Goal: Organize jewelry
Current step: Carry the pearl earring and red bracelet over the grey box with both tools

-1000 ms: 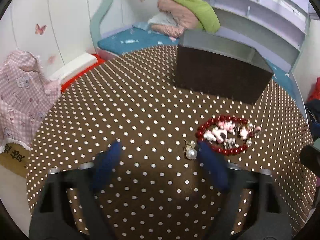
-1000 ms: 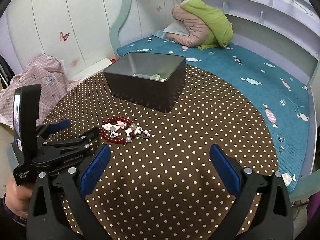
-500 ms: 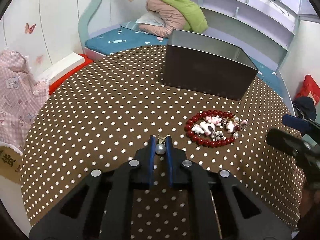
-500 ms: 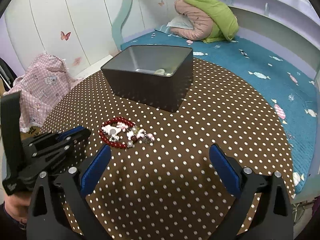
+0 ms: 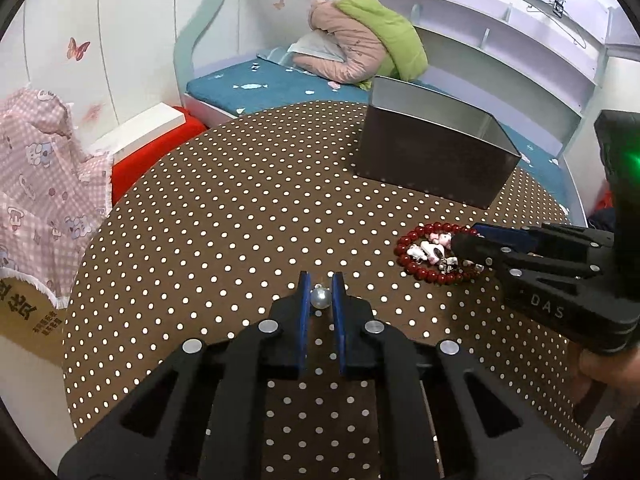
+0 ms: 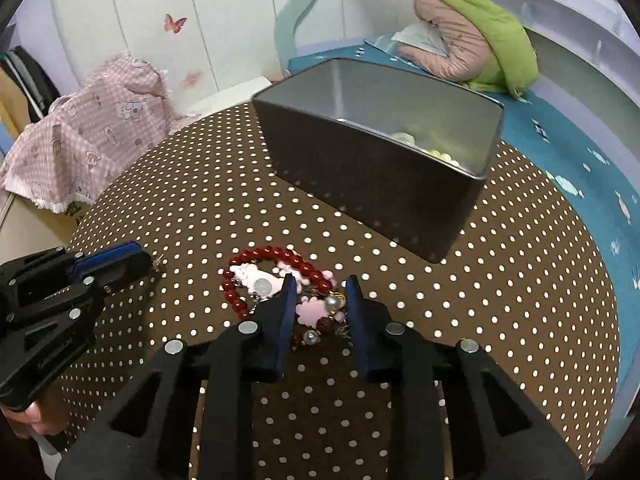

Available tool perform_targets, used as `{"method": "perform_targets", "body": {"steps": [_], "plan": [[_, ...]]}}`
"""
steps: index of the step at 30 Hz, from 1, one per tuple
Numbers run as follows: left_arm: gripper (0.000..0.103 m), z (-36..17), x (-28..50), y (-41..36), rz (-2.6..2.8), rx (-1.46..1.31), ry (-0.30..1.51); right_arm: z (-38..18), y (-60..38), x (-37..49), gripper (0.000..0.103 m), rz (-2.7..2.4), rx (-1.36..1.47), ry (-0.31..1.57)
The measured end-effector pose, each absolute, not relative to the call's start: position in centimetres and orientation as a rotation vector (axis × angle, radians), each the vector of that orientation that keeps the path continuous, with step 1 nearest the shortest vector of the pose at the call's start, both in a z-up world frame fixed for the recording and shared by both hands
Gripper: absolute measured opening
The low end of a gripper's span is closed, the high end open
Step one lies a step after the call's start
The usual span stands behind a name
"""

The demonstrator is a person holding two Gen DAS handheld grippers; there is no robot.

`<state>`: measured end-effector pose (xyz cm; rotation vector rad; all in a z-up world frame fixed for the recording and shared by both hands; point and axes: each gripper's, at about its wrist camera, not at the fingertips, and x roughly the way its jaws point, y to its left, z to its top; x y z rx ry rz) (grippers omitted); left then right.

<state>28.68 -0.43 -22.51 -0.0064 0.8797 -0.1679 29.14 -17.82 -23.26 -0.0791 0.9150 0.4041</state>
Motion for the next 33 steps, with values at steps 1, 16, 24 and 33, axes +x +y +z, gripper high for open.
{"method": "perform_targets", "body": {"steps": [1, 16, 24, 33], "plan": [[0.011, -22.6, 28.7, -0.3, -0.168, -0.008, 0.882, -23.1, -17.9, 28.9, 0.015, 0.405, -0.080, 0.906], [0.011, -22.1, 28.2, -1.1, -0.174, -0.015, 0.869, -19.6, -19.7, 26.9, 0.006, 0.494, 0.029, 0.823], [0.011, -18.6, 27.7, -0.8, -0.180, -0.014, 0.799, -14.9, -20.2, 25.8, 0.006, 0.515, 0.021, 0.731], [0.011, -13.0, 28.6, -1.1, -0.206, -0.001, 0.692, -10.2, -20.7, 25.7, 0.006, 0.487, -0.010, 0.625]]}}
